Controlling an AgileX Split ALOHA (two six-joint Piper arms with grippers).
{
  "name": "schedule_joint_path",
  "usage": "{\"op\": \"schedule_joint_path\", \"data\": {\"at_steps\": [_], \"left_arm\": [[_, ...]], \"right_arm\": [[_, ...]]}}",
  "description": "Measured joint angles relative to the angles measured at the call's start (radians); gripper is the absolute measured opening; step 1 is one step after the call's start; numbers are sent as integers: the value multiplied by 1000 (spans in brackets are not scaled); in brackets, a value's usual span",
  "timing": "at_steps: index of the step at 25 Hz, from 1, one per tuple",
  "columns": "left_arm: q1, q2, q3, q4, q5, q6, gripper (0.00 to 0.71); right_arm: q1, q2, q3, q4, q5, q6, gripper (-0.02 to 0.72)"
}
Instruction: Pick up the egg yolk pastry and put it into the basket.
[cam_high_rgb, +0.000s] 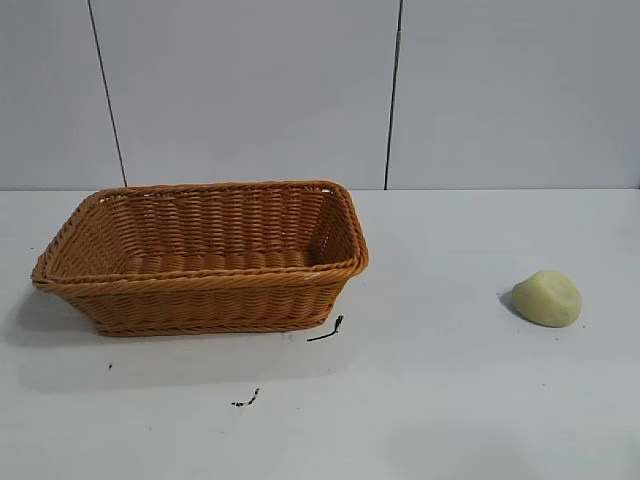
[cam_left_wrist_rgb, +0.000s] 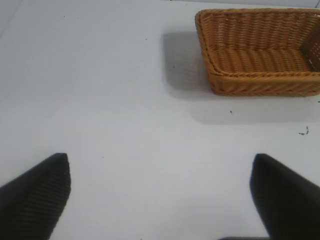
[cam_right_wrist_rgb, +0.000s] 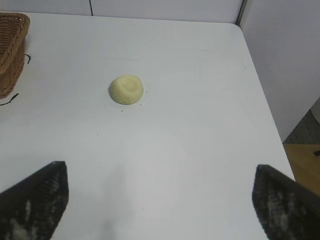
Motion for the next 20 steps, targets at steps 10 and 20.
{"op": "schedule_joint_path", "data": {"at_steps": [10,20], "left_arm": [[0,0,0,0,0,0,696],[0,0,0,0,0,0,696]], "right_arm": [[0,0,0,0,0,0,694],[0,458,-189,-5,5,-12,694]]}}
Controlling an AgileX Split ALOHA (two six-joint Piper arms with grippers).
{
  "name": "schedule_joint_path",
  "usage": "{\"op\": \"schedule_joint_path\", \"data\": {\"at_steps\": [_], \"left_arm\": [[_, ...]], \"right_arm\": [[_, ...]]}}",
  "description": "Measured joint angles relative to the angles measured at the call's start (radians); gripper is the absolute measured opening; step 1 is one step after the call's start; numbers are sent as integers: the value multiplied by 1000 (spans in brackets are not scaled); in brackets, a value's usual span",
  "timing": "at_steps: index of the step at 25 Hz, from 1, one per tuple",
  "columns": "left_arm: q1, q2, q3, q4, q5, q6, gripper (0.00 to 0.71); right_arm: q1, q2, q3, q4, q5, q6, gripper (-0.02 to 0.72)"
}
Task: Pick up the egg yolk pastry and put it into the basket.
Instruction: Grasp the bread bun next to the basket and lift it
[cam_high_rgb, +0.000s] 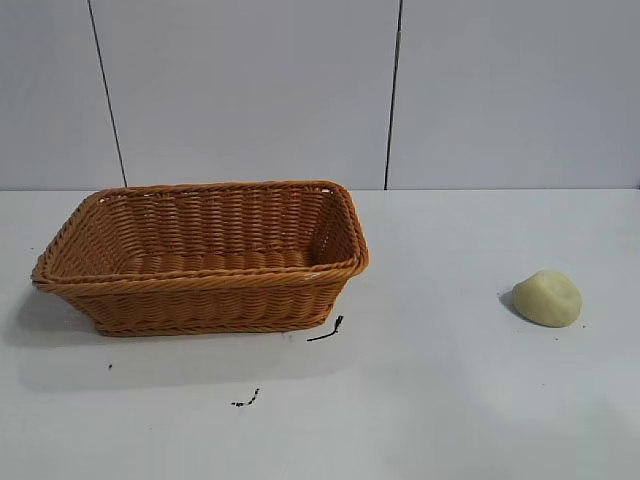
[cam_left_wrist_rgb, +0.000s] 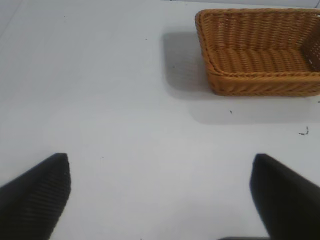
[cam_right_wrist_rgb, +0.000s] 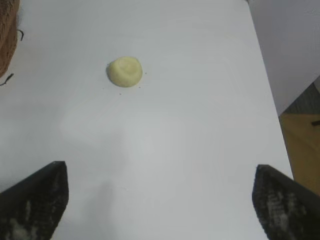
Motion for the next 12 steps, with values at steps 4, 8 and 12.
{"op": "schedule_joint_path", "data": {"at_steps": [4,8,12], "left_arm": [[0,0,0,0,0,0,696],[0,0,0,0,0,0,696],[0,0,0,0,0,0,696]], "right_arm": [[0,275,-115,0,-5,0,694],[0,524,-224,2,-9,0,694],[0,752,-328,6,-11,0,694]]}}
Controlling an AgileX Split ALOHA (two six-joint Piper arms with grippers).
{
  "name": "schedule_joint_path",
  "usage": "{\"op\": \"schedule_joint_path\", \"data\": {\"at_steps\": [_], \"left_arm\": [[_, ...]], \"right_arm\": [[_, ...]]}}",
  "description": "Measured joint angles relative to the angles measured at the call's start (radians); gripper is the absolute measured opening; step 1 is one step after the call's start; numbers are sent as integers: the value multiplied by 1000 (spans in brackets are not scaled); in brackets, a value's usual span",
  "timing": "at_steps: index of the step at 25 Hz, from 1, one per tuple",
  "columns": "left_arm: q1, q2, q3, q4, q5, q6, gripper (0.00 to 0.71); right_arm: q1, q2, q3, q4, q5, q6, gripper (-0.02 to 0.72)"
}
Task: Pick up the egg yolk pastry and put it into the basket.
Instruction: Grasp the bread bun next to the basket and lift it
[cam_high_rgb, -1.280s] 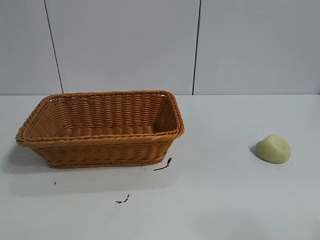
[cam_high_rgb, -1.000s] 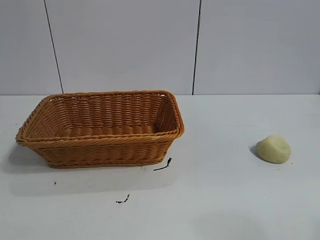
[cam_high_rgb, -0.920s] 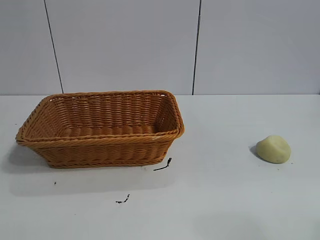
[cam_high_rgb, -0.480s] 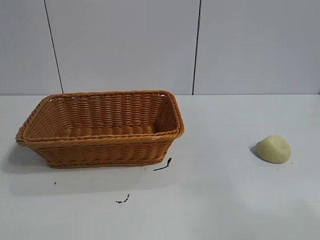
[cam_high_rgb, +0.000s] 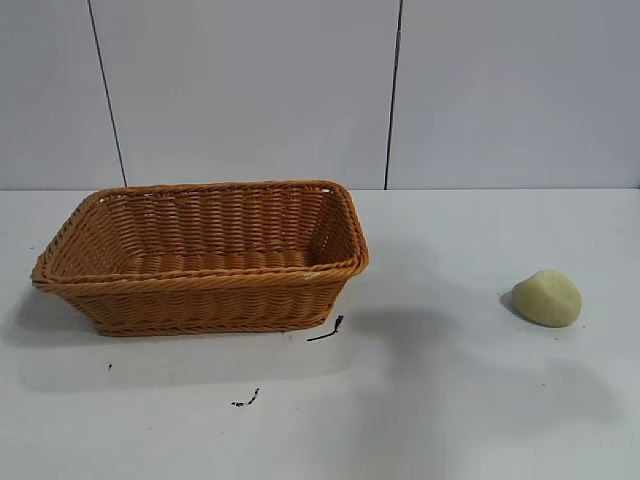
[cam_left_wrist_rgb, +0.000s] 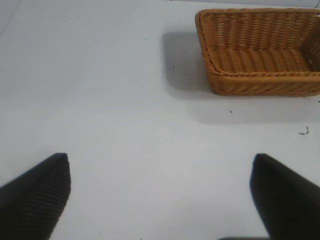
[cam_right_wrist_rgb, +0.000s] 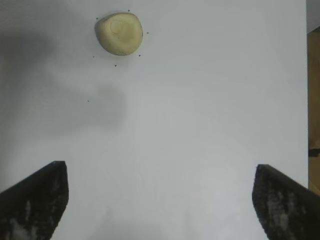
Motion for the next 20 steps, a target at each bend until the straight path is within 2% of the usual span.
{"op": "schedule_joint_path", "data": {"at_steps": [8,15,20], "left_arm": [[0,0,0,0,0,0,696],[0,0,0,0,0,0,696],[0,0,0,0,0,0,696]], "right_arm": [[0,336,-173,2,-11,-1,694],[0,543,-283,12,-74,-5,694],[15,641,-295,55,-137,-55,694]]}}
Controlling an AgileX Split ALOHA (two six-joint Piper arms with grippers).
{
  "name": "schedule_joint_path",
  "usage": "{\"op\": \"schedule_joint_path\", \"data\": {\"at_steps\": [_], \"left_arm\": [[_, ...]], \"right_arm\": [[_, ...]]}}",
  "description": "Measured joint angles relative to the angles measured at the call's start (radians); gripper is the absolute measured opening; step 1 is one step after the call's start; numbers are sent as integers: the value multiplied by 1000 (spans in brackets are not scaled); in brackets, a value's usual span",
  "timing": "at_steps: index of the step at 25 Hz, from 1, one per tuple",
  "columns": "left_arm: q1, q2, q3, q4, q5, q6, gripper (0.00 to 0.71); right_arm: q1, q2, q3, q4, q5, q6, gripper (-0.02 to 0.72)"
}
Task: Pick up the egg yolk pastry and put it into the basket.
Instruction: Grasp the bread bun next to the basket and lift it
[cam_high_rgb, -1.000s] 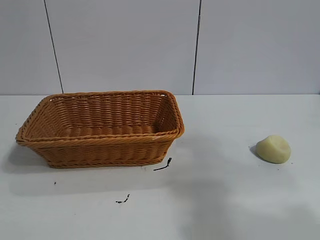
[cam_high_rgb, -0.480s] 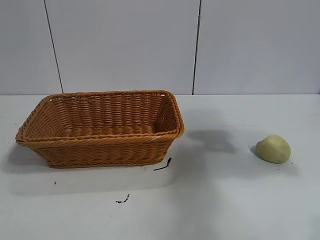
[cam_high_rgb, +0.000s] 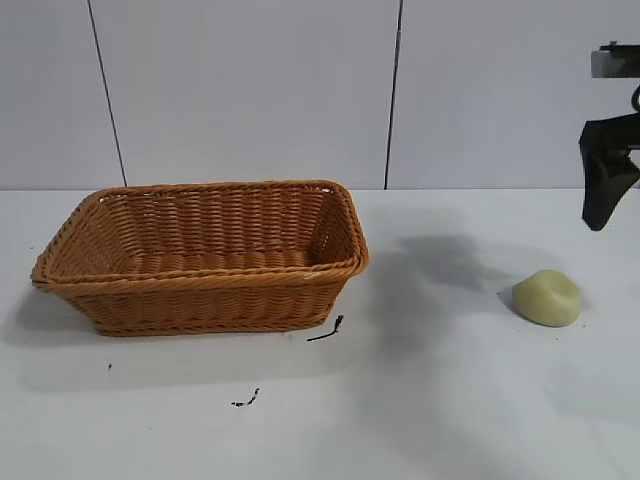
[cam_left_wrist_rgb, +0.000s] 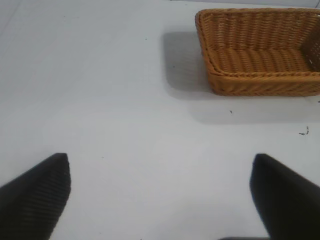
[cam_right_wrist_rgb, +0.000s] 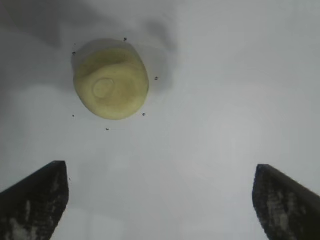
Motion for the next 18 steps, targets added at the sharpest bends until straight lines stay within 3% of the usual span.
{"op": "schedule_joint_path", "data": {"at_steps": [8,12,18], "left_arm": [[0,0,0,0,0,0,696],[0,0,0,0,0,0,696],[0,0,0,0,0,0,696]], "right_arm": [[34,115,-2,14,-143,5,694],[34,182,-2,68,-188,-32,694],[34,226,-2,83,-258,-59,694]]}}
